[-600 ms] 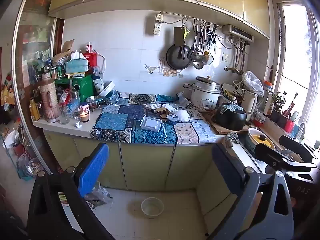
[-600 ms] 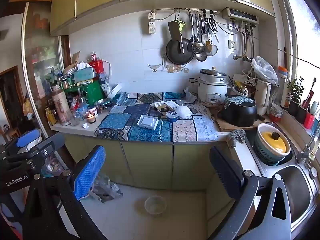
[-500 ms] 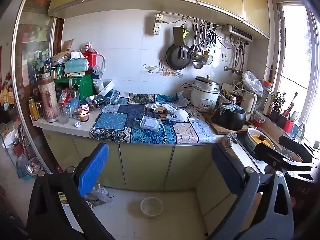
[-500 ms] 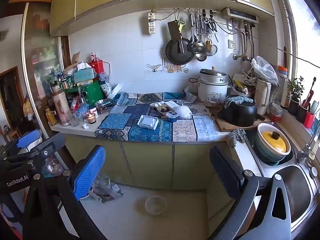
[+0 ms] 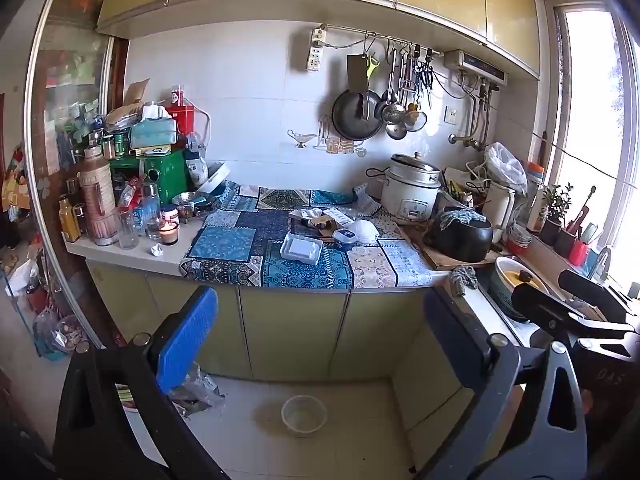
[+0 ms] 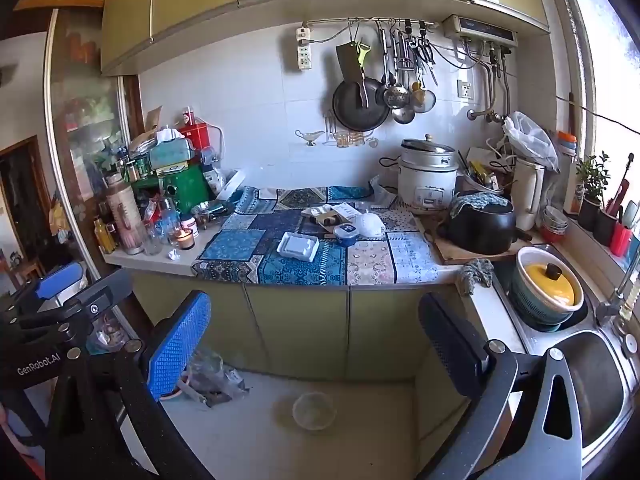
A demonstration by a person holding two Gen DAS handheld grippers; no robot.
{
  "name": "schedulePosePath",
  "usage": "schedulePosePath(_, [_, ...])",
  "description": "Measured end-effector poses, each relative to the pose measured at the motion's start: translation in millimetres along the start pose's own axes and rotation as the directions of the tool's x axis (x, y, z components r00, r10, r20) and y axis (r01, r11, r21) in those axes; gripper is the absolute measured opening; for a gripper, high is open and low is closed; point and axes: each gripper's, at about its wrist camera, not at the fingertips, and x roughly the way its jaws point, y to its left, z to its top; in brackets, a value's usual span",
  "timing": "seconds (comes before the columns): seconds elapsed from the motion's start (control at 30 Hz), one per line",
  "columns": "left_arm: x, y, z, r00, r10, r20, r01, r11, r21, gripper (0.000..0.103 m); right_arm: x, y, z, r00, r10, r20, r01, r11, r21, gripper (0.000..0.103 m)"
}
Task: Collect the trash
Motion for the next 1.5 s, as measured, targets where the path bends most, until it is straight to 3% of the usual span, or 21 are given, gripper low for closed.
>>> schedulePosePath(1.5, [7.6,-14.9,5.4,1.0,0.015,-0.009,-0.015,1.0,0.023,0.103,4.9,-1.7,1.9,1.0,0.021,-0.012,-0.021,1.0,0.014,0.103])
